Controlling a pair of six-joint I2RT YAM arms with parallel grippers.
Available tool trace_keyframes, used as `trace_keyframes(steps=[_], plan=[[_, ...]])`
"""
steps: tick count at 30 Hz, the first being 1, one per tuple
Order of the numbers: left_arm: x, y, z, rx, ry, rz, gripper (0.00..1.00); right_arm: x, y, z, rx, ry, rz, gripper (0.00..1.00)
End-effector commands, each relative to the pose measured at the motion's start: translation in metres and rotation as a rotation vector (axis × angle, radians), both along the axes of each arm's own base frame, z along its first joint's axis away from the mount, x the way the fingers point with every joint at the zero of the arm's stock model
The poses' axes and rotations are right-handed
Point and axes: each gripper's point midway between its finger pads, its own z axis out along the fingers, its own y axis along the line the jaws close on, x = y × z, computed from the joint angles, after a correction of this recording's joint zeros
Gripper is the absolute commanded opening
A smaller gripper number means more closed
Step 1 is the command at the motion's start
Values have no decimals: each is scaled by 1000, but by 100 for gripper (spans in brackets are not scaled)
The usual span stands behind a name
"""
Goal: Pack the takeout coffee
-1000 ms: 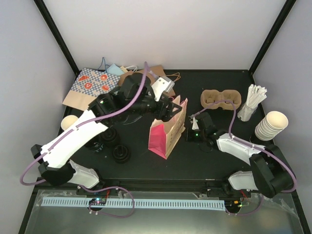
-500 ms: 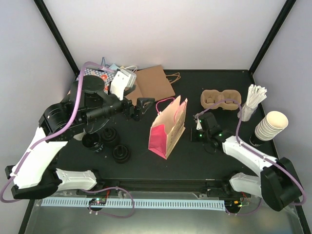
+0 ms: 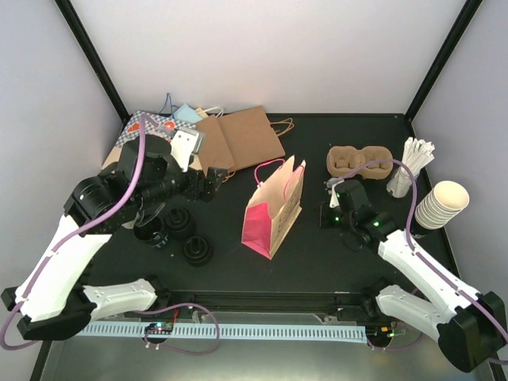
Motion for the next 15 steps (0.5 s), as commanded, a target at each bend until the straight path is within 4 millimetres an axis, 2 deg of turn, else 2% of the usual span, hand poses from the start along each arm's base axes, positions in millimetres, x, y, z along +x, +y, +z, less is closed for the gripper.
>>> trace_keyframes(steps=[1,8,15], plan=[[-7,-2,-9,-17,-13,-56,99,-3,-10,21,-34,-34,-6,16],[0,-4,-37,33,25,-42,99,-9,-14,51,-21,-82,-3,17],[-2,13,-33,18,7,30,99,-15,-17,66,-1,-104,-7,17]])
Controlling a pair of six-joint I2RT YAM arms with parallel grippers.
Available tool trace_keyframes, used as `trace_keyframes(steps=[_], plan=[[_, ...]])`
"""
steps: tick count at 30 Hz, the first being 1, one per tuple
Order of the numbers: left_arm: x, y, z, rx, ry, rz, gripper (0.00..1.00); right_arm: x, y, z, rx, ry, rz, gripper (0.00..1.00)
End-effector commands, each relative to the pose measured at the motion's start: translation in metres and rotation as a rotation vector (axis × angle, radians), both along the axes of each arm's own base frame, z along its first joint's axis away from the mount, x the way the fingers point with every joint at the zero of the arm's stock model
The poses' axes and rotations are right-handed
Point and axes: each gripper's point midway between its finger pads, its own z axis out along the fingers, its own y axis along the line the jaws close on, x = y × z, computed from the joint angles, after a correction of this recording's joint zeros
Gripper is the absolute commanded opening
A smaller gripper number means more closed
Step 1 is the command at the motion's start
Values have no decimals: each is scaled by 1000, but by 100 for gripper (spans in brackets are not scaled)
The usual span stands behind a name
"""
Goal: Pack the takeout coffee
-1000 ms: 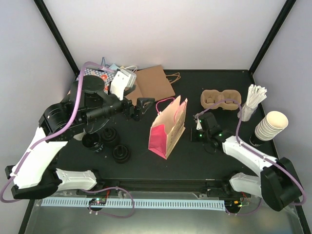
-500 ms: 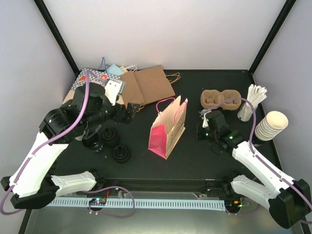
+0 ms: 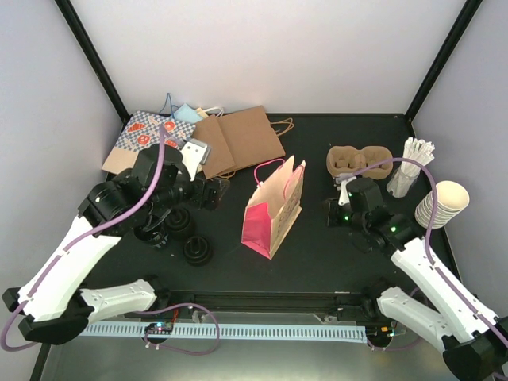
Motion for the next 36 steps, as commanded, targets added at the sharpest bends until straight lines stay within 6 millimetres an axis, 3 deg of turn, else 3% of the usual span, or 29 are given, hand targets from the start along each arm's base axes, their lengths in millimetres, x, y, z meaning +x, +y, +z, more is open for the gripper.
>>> trace_keyframes(steps=[1,5,10,17,19,23,26,30,36], plan=[[-2,15,17,-45,-54,55,99,-5,-8,11,-14,-21,-15,16],[1,36,-2,2,11,167,99,-9,-20,14,-46,-18,-53,16],[3,56,-35,3,88,259,95,-19,-19,17,-2,-17,-44,16],[4,38,-91,-22,202,223,89,-27,-8,7,82,23,-20,16],[7,33,-106,-22,225,220,78,-26,-5,3,101,33,-21,16],[20,33,-129,10,236,258,32,-23,6,-6,156,56,-12,16],[31,29,-146,20,257,277,4,-18,14,-16,180,85,-8,16],[38,7,-169,2,338,225,2,-9,21,-37,188,131,-27,12],[39,-29,-226,-72,494,160,2,7,33,-63,218,178,-53,5]])
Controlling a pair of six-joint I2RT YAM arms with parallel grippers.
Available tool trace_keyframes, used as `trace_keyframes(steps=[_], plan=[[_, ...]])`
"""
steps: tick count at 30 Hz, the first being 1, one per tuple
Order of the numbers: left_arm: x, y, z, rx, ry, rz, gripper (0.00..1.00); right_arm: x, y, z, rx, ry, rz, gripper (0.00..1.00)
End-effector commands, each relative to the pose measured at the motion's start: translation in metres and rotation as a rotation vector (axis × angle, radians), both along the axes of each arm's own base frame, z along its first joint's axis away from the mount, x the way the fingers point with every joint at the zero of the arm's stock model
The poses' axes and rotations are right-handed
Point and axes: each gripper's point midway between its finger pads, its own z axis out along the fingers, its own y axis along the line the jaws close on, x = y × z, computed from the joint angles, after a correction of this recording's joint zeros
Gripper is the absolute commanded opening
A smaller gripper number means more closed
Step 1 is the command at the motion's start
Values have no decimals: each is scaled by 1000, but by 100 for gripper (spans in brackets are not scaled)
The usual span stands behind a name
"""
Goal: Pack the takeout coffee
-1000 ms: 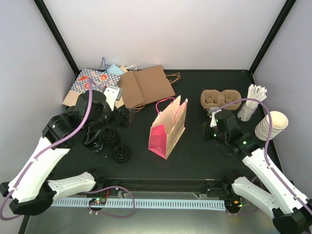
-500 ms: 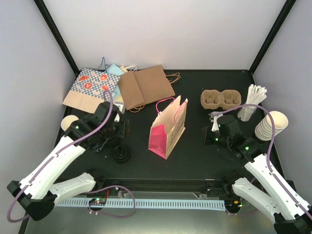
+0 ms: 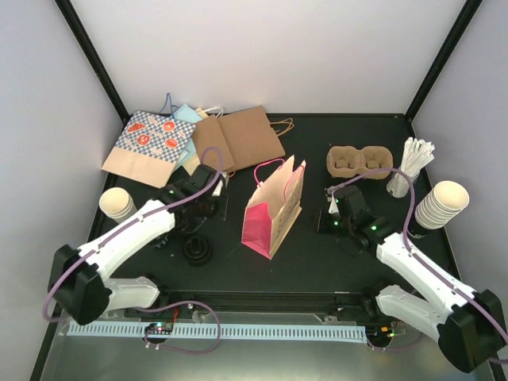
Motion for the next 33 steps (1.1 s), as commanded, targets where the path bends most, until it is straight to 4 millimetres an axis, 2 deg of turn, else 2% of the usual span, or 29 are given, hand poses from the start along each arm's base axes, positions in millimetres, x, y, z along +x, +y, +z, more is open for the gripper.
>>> trace_keyframes(steps=[1,3,6,14,19,30,33], plan=[[2,-29,-29,-137,61,-24,2,19,15,-1,81,-23,-29,2],[0,-34,-47,-154,96,-18,2,24,19,-7,94,-10,-31,1],[-8,-43,-65,-196,138,-36,2,32,25,-15,100,6,-37,1],[-27,-64,-101,-203,237,-78,1,54,40,-48,66,87,-2,1],[-35,-75,-107,-244,268,-100,2,64,44,-66,56,119,7,1],[-60,-108,-108,-376,335,-146,2,98,57,-73,24,127,58,1],[-61,-110,-107,-373,330,-137,2,103,54,-75,-13,124,62,1]])
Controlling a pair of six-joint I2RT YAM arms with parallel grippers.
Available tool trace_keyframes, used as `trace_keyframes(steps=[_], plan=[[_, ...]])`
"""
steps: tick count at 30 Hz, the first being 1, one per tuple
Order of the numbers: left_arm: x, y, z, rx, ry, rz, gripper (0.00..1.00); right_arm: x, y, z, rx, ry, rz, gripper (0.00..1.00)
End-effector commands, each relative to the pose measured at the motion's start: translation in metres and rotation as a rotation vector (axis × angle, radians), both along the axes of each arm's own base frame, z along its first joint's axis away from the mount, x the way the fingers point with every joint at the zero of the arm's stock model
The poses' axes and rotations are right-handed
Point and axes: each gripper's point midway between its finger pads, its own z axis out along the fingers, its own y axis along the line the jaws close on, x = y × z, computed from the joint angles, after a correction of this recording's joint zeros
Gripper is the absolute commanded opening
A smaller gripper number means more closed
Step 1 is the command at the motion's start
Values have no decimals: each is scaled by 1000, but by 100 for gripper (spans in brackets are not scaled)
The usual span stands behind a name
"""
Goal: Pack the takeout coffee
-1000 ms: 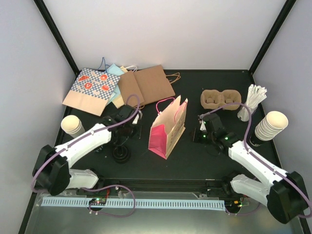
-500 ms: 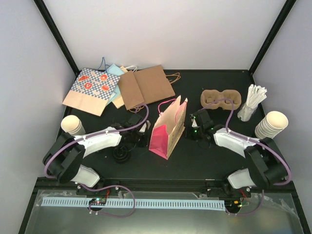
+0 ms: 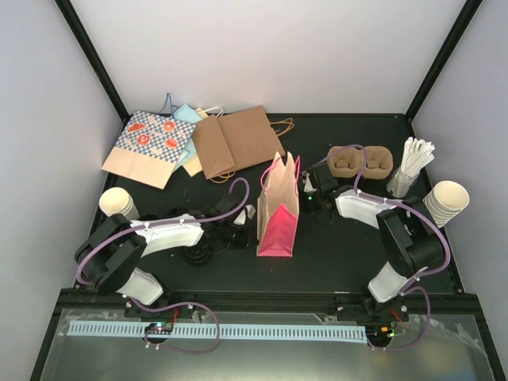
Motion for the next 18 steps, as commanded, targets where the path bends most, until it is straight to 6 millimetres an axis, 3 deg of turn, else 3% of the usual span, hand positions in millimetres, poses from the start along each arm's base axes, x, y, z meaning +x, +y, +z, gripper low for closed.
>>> trace_keyframes(steps=[1,8,18], plan=[[3,-11,10,-48,-8,28,1,10,-3,5,-54,-37,32,1],[22,30,46,91,-168,119,2,13,-54,39,-234,-137,-25,1],[28,69,128,130,-404,146,9,19,-107,109,-396,-275,-122,11]])
